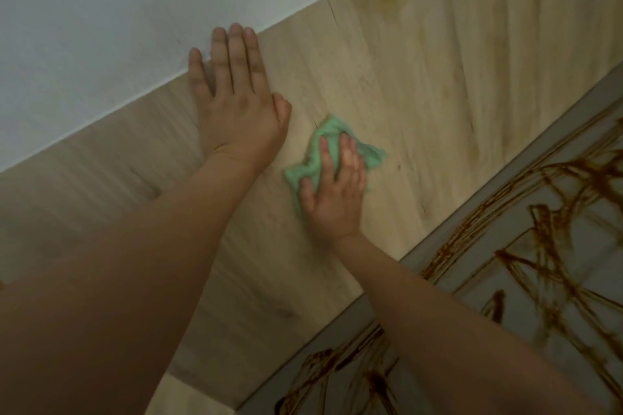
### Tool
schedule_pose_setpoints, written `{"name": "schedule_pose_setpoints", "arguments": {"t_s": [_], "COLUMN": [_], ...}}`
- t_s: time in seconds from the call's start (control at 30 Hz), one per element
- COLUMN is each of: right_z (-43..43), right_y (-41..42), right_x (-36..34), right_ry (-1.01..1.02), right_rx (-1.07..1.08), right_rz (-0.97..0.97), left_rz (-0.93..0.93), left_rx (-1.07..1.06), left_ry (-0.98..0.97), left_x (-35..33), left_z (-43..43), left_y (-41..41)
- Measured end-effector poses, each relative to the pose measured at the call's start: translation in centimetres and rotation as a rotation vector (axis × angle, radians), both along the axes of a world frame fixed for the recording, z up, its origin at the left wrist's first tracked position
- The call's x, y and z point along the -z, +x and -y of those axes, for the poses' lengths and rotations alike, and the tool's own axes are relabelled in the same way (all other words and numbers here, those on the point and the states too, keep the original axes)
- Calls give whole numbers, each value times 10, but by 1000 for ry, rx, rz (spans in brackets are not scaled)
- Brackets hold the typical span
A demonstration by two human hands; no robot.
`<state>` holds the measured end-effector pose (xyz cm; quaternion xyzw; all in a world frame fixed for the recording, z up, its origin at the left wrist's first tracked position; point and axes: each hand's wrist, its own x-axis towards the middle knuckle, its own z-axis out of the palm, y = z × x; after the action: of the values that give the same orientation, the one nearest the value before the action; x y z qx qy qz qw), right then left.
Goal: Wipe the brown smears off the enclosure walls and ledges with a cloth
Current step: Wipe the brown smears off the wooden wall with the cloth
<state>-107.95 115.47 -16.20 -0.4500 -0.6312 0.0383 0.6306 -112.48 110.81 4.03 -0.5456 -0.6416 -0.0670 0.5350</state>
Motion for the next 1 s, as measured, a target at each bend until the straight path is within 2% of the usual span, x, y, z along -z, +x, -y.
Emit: {"name": "schedule_pose_setpoints", "arguments": {"t_s": [0.03, 0.07, 0.17, 0.2, 0.23, 0.33, 0.4, 0.47, 0.53, 0.63, 0.73, 0.83, 0.9, 1.0], "right_z": [-9, -15, -16, -10, -3, 31, 61, 79, 91, 95, 100, 108, 110, 110], "right_y": [8, 14, 19, 16, 12, -6, -10, 6, 36, 90, 135, 161, 170, 183], "right_x": [16, 31, 50, 45, 34, -3, -26, -43, -51, -54, -51, -56, -59, -64], "right_ry": [-79, -234, -876, -1011, -1071, -952, -775, -658, -711, -956, -962, -1039, -1095, -1165], "right_rx": [23, 52, 76, 50, 27, -58, -248, -486, -670, -1019, -1355, -1424, -1389, -1318], "right_rz": [-56, -202, -850, -966, -1003, -895, -810, -865, -1031, -1242, -1195, -1091, -1010, -937], "left_rz": [-3, -7, -8, -1, 6, 36, 73, 141, 224, 351, 553, 960, 1173, 1192], "left_rx": [0, -1, -7, -10, -18, -44, -35, -20, 3, 154, 380, 282, 269, 265], "left_ry": [2, 0, -16, -27, -39, -110, -180, -255, -321, -366, -460, -768, -792, -720], "left_x": [0, 0, 1, 0, -1, -6, -10, -18, -30, -31, 8, 50, 67, 72], "left_z": [-1, -1, 0, 1, 1, 8, 16, 23, 32, 46, 69, 87, 90, 90], "left_y": [-1, -1, 0, 1, 1, 6, 8, 11, 17, 25, 36, 49, 54, 59]}}
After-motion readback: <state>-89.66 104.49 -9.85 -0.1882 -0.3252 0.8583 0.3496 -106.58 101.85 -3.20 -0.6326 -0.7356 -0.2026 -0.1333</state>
